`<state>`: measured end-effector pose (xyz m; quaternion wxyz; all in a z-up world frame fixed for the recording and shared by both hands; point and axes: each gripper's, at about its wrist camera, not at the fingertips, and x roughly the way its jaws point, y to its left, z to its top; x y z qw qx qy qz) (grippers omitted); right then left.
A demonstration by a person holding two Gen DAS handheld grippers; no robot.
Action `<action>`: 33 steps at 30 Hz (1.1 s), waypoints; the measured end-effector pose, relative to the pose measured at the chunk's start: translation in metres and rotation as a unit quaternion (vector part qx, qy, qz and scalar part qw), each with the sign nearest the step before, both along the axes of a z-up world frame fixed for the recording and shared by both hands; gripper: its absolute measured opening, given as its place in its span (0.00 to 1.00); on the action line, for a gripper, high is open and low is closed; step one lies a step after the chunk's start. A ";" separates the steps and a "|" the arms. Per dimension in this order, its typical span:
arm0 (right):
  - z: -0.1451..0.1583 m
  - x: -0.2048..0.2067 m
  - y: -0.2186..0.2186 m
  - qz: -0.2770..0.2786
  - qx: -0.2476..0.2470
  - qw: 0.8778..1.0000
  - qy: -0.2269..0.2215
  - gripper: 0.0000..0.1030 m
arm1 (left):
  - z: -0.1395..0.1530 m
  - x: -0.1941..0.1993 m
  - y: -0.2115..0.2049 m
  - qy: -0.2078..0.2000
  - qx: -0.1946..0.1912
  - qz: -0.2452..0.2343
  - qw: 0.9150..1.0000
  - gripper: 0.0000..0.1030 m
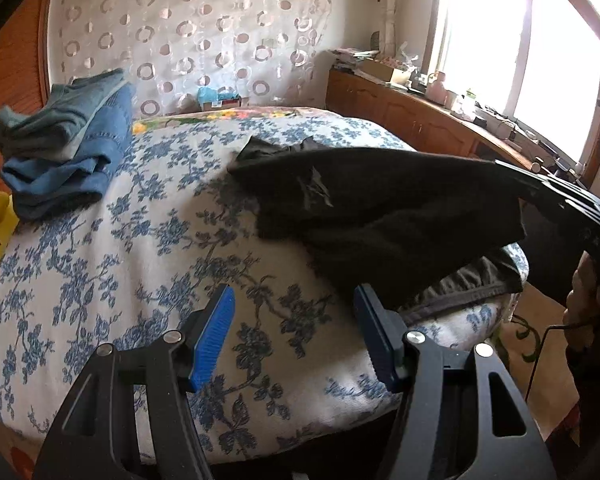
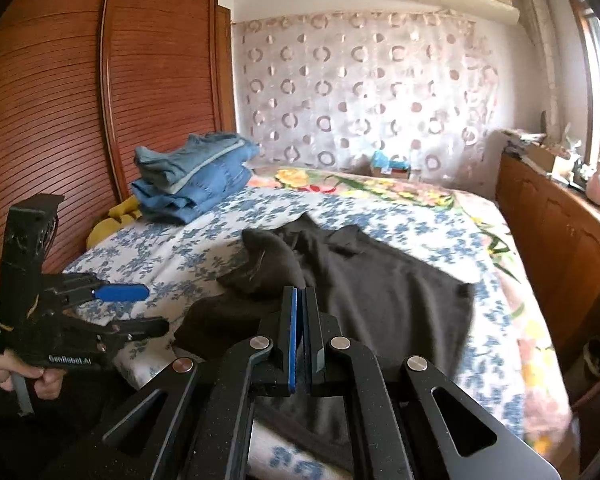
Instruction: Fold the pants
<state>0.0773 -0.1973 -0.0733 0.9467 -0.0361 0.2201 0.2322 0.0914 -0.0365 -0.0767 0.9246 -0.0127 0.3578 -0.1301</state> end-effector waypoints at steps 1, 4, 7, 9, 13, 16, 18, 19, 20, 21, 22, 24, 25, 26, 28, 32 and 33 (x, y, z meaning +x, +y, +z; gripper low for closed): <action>0.000 -0.003 -0.004 -0.004 -0.001 1.000 -0.001 0.02 | 0.002 0.001 -0.002 -0.001 0.000 -0.002 1.000 0.61; -0.001 -0.012 -0.012 -0.014 -0.001 1.000 -0.001 0.02 | 0.006 0.005 -0.008 -0.004 -0.001 -0.008 1.000 0.61; -0.005 -0.019 -0.018 -0.024 -0.004 1.000 0.001 0.02 | 0.009 0.009 -0.017 -0.007 0.002 -0.017 1.000 0.61; -0.007 -0.022 -0.019 -0.031 -0.007 0.999 0.004 0.02 | 0.011 0.011 -0.024 -0.008 0.003 -0.024 1.000 0.61; -0.007 -0.030 -0.024 -0.044 -0.004 0.999 0.007 0.02 | 0.012 0.017 -0.036 -0.008 0.006 -0.037 0.999 0.61; -0.008 -0.037 -0.029 -0.055 -0.001 0.998 0.009 0.02 | 0.012 0.020 -0.045 -0.006 0.007 -0.046 0.999 0.61; -0.010 -0.036 -0.034 -0.062 0.002 0.998 0.015 0.02 | 0.011 0.022 -0.051 -0.004 0.010 -0.051 0.999 0.61; -0.011 -0.037 -0.035 -0.066 0.002 0.998 0.018 0.02 | 0.010 0.022 -0.054 -0.003 0.012 -0.053 0.998 0.61; -0.013 -0.039 -0.037 -0.070 0.004 0.997 0.023 0.02 | 0.010 0.022 -0.056 -0.003 0.013 -0.055 0.998 0.61; -0.014 -0.039 -0.038 -0.072 0.005 0.997 0.027 0.02 | 0.009 0.023 -0.059 -0.001 0.014 -0.057 0.998 0.61; -0.015 -0.039 -0.039 -0.074 0.005 0.997 0.029 0.02 | 0.007 0.024 -0.061 0.001 0.015 -0.059 0.998 0.61; -0.016 -0.041 -0.039 -0.077 0.006 0.996 0.034 0.02 | 0.004 0.025 -0.065 0.004 0.018 -0.062 0.998 0.61; -0.018 -0.042 -0.039 -0.078 0.007 0.996 0.038 0.02 | 0.003 0.025 -0.066 0.006 0.020 -0.063 0.998 0.61; -0.017 -0.043 -0.041 -0.079 0.010 0.996 0.042 0.02 | 0.001 0.025 -0.068 0.008 0.022 -0.064 0.998 0.61; -0.019 -0.040 -0.041 -0.078 0.013 0.996 0.052 0.02 | -0.004 0.026 -0.069 0.013 0.026 -0.064 0.998 0.61; -0.023 -0.035 -0.038 -0.071 0.010 0.995 0.074 0.02 | -0.013 0.028 -0.068 0.025 0.039 -0.061 0.997 0.61; -0.022 -0.035 -0.039 -0.070 0.010 0.994 0.078 0.02 | -0.015 0.029 -0.068 0.026 0.043 -0.059 0.997 0.61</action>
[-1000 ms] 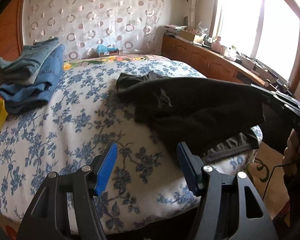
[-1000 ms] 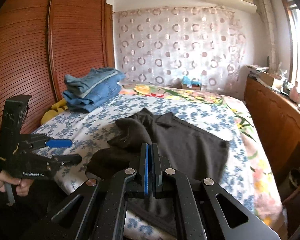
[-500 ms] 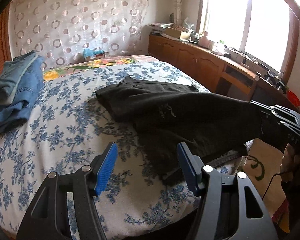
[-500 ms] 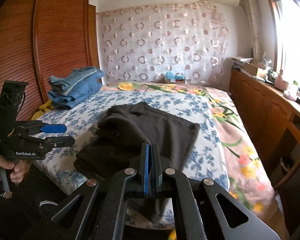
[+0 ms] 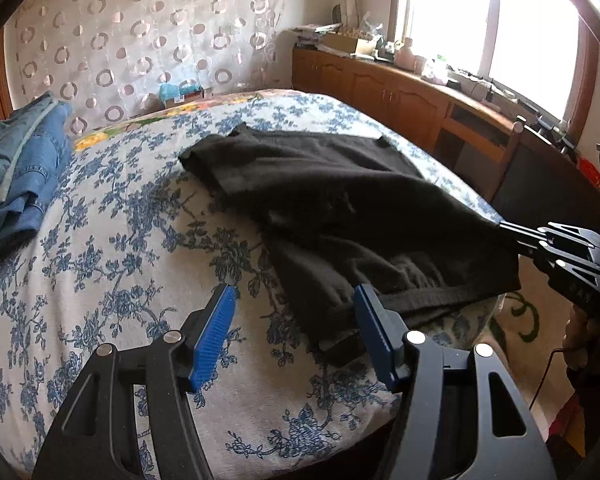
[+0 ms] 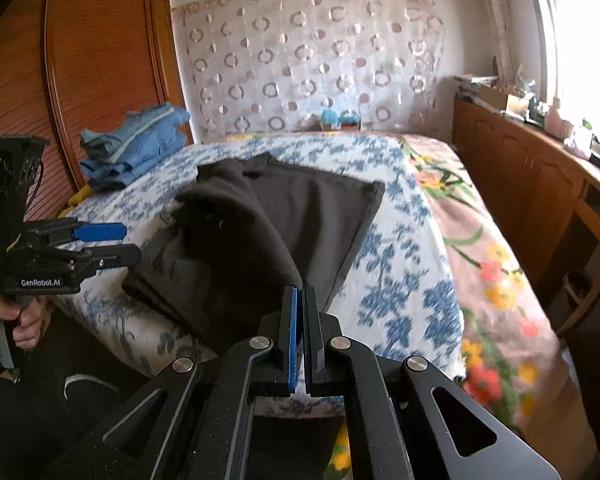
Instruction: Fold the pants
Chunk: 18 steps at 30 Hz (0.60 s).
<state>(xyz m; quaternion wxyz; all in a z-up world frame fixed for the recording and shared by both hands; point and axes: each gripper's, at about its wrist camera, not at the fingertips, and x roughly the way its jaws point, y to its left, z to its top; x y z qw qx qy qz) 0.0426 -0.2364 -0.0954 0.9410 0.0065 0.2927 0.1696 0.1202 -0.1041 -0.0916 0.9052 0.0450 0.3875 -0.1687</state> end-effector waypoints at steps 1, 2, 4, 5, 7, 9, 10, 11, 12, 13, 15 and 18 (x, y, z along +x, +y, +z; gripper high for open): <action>0.000 0.001 0.000 0.001 0.000 1.000 0.004 0.02 | -0.001 0.000 0.000 0.000 0.003 0.001 1.000 0.61; 0.001 0.002 0.000 0.001 -0.001 1.000 0.007 0.02 | -0.003 0.001 0.001 0.001 0.007 0.004 1.000 0.61; 0.003 0.006 -0.002 -0.002 -0.001 1.000 0.011 0.02 | -0.006 0.001 0.002 0.006 0.011 0.006 1.000 0.61; 0.004 0.010 -0.005 -0.004 -0.002 1.000 0.012 0.02 | -0.008 0.002 0.003 0.008 0.012 0.007 1.000 0.61; 0.006 0.013 -0.007 -0.008 -0.001 1.000 0.013 0.02 | -0.011 0.002 0.004 0.012 0.012 0.009 1.000 0.61; 0.003 0.014 -0.009 -0.012 0.000 1.000 0.016 0.02 | -0.014 0.003 0.004 0.016 0.013 0.008 1.000 0.61; 0.004 0.015 -0.010 -0.013 -0.001 1.000 0.017 0.02 | -0.014 0.003 0.004 0.017 0.012 0.008 1.000 0.61; 0.003 0.015 -0.006 -0.014 -0.001 1.000 0.019 0.02 | -0.014 0.003 0.004 0.017 0.011 0.007 1.000 0.61; 0.004 0.016 -0.006 -0.015 -0.001 1.000 0.020 0.02 | -0.014 0.002 0.005 0.016 0.008 0.007 1.000 0.61; 0.004 0.016 -0.005 -0.016 0.000 1.000 0.021 0.02 | -0.013 0.002 0.006 0.015 0.005 0.007 1.000 0.61; 0.007 0.015 -0.004 -0.016 0.000 1.000 0.017 0.12 | -0.008 0.000 0.009 0.011 0.000 0.009 1.000 0.61; 0.013 0.011 -0.005 -0.015 0.003 1.000 0.003 0.24 | 0.002 -0.001 0.018 -0.001 -0.010 0.016 1.000 0.61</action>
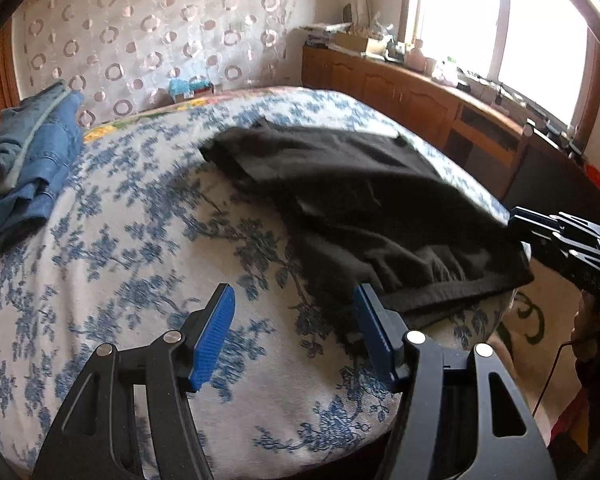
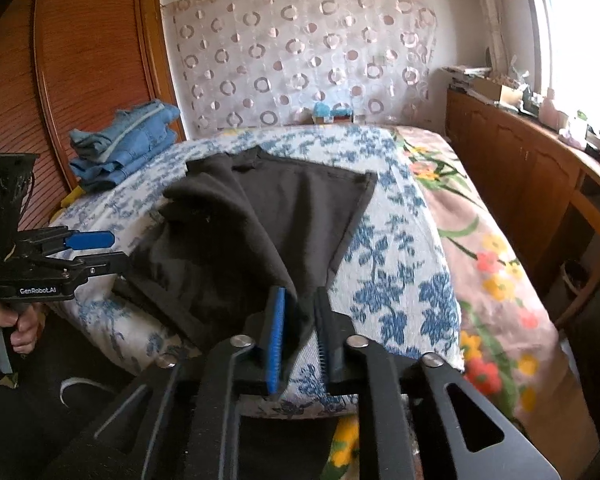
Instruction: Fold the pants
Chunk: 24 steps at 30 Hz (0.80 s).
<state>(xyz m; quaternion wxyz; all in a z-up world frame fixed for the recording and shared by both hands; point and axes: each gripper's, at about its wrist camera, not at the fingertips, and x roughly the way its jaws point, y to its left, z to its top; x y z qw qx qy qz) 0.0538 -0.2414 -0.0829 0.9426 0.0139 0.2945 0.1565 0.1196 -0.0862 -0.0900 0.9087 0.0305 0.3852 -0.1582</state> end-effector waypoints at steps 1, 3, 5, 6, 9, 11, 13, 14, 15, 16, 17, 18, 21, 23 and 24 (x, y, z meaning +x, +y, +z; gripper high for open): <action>0.004 0.000 0.000 0.001 0.001 1.000 -0.005 0.25 | 0.004 0.001 0.004 -0.004 -0.004 0.002 1.000 0.61; 0.011 0.000 0.003 0.008 0.004 1.000 -0.013 0.25 | 0.009 0.002 0.010 -0.011 -0.009 0.006 1.000 0.61; 0.018 0.004 0.011 0.020 0.000 1.000 -0.017 0.25 | 0.013 0.005 0.016 -0.015 -0.010 0.011 1.000 0.61; 0.021 0.007 0.015 0.026 -0.003 0.999 -0.019 0.25 | 0.016 0.006 0.020 -0.019 -0.011 0.013 1.000 0.61; 0.029 0.017 0.030 0.045 -0.014 0.999 -0.023 0.25 | 0.020 0.010 0.029 -0.026 -0.011 0.015 0.999 0.61; 0.034 0.027 0.041 0.061 -0.016 0.998 -0.022 0.25 | 0.023 0.014 0.034 -0.029 -0.010 0.018 0.999 0.61; 0.037 0.037 0.051 0.071 -0.023 0.997 -0.022 0.25 | 0.026 0.017 0.041 -0.032 -0.013 0.022 0.999 0.61; 0.039 0.043 0.055 0.077 -0.025 0.997 -0.021 0.25 | 0.026 0.019 0.043 -0.032 -0.015 0.023 0.999 0.61; 0.040 0.048 0.059 0.082 -0.026 0.996 -0.020 0.25 | 0.027 0.022 0.046 -0.032 -0.018 0.025 0.999 0.61; 0.041 0.053 0.062 0.086 -0.027 0.996 -0.019 0.25 | 0.028 0.025 0.048 -0.032 -0.018 0.025 0.999 0.61; 0.041 0.060 0.065 0.091 -0.029 0.995 -0.018 0.25 | 0.028 0.027 0.049 -0.032 -0.018 0.025 0.999 0.61; 0.041 0.065 0.068 0.096 -0.031 0.995 -0.017 0.25 | 0.029 0.030 0.050 -0.032 -0.018 0.025 0.999 0.61; 0.039 0.081 0.075 0.105 -0.039 0.994 -0.006 0.25 | 0.030 0.037 0.054 -0.030 -0.018 0.025 0.999 0.61; 0.037 0.090 0.080 0.114 -0.044 0.992 0.007 0.25 | 0.031 0.042 0.056 -0.026 -0.022 0.023 0.999 0.61; 0.037 0.094 0.082 0.118 -0.047 0.992 0.012 0.26 | 0.031 0.044 0.057 -0.024 -0.024 0.022 0.999 0.61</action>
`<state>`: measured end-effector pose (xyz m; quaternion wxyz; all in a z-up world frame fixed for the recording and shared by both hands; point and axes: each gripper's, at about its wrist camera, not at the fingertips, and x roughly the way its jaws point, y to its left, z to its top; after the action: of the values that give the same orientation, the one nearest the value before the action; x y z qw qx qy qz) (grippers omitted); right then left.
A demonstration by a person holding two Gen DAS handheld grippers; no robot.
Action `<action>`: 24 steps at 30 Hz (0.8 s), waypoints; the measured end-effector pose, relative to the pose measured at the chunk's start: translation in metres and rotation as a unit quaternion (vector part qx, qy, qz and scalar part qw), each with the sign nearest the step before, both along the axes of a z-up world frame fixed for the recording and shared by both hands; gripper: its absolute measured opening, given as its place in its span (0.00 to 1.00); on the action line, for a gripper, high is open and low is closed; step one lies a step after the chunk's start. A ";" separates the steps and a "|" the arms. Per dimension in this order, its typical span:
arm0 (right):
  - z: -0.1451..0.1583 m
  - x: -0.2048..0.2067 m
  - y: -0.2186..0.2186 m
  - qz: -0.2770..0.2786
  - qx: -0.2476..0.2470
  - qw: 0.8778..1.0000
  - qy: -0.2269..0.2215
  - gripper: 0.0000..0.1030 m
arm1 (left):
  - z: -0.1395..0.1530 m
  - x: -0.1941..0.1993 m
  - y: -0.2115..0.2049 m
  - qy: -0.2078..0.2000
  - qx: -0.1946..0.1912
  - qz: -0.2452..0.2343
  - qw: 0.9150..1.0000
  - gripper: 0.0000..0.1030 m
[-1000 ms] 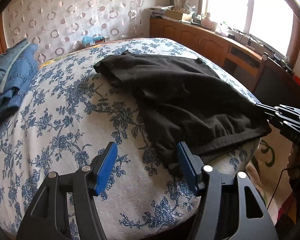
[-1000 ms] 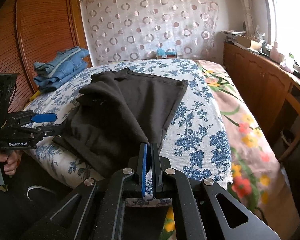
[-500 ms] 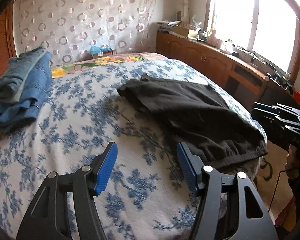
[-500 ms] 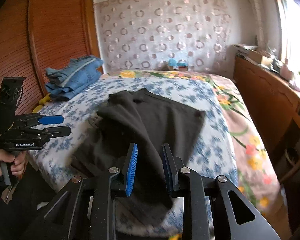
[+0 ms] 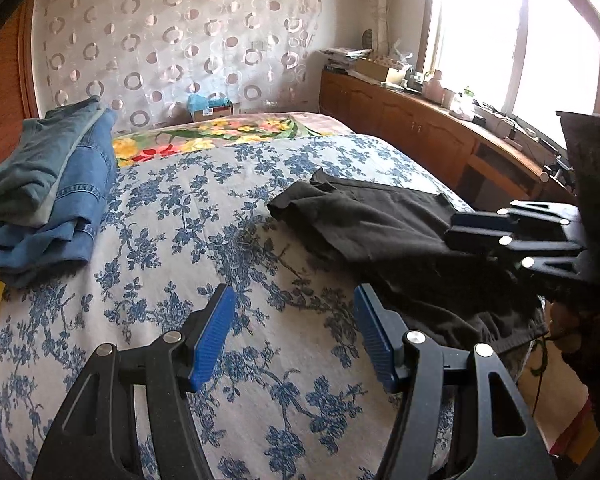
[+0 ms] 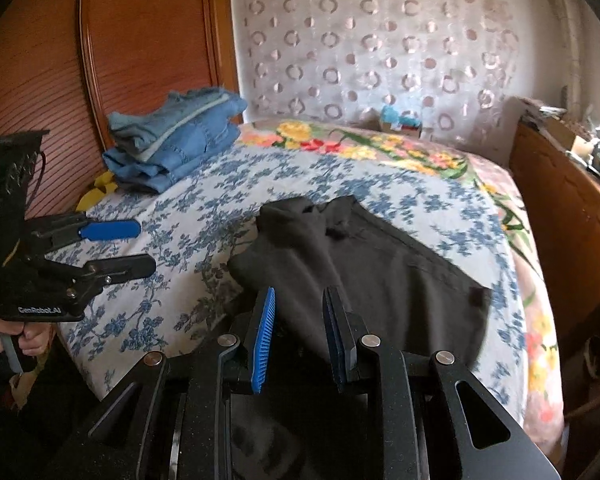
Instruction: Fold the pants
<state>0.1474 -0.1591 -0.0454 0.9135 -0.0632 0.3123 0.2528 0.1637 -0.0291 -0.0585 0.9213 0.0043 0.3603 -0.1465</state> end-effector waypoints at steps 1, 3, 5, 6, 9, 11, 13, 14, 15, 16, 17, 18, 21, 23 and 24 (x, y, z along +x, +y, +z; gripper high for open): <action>0.000 0.004 0.004 0.005 -0.004 1.000 0.005 0.27 | 0.000 0.003 0.000 0.002 0.000 -0.002 1.000 0.61; -0.002 0.011 0.011 0.016 -0.013 1.000 0.013 0.30 | 0.001 0.008 0.000 0.003 0.000 -0.007 1.000 0.61; -0.002 0.017 0.019 0.029 -0.021 0.999 0.021 0.30 | 0.002 0.014 0.000 0.005 0.000 -0.012 1.000 0.61; -0.003 0.019 0.021 0.034 -0.025 0.999 0.025 0.30 | 0.002 0.018 -0.001 0.006 0.000 -0.015 1.000 0.61; -0.006 0.035 0.030 0.044 -0.048 0.997 0.038 0.30 | -0.001 0.025 -0.002 0.012 0.001 -0.022 1.000 0.61; -0.009 0.043 0.033 0.046 -0.059 0.996 0.047 0.30 | -0.003 0.030 -0.003 0.016 0.004 -0.027 0.999 0.61; -0.012 0.049 0.034 0.049 -0.064 0.995 0.056 0.30 | -0.006 0.036 -0.003 0.022 0.004 -0.033 0.999 0.61; -0.012 0.051 0.035 0.052 -0.066 0.995 0.060 0.30 | -0.007 0.038 -0.004 0.024 0.004 -0.035 0.999 0.61; -0.013 0.053 0.036 0.055 -0.069 0.994 0.063 0.30 | -0.009 0.041 -0.004 0.025 0.004 -0.037 0.999 0.61; -0.015 0.055 0.037 0.057 -0.072 0.994 0.067 0.30 | -0.010 0.043 -0.004 0.025 0.004 -0.038 0.999 0.61; -0.017 0.058 0.039 0.060 -0.077 0.993 0.071 0.30 | -0.010 0.045 -0.004 0.024 0.004 -0.036 0.999 0.61; -0.019 0.059 0.038 0.062 -0.077 0.993 0.072 0.18 | -0.011 0.047 -0.004 0.022 0.003 -0.035 0.999 0.61; -0.018 0.064 0.036 0.068 -0.062 0.993 0.074 0.09 | -0.011 0.050 -0.005 0.023 -0.002 -0.039 0.999 0.61; -0.014 0.068 0.029 0.067 -0.042 0.994 0.076 0.07 | -0.011 0.053 -0.008 0.022 -0.002 -0.042 0.999 0.61; -0.012 0.069 0.025 0.064 -0.035 0.995 0.074 0.06 | -0.011 0.054 -0.010 0.022 0.000 -0.046 0.999 0.61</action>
<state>0.2159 -0.1337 -0.0570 0.8671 -0.0967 0.3828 0.3038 0.2177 -0.0390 -0.0700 0.9054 0.0177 0.3799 -0.1885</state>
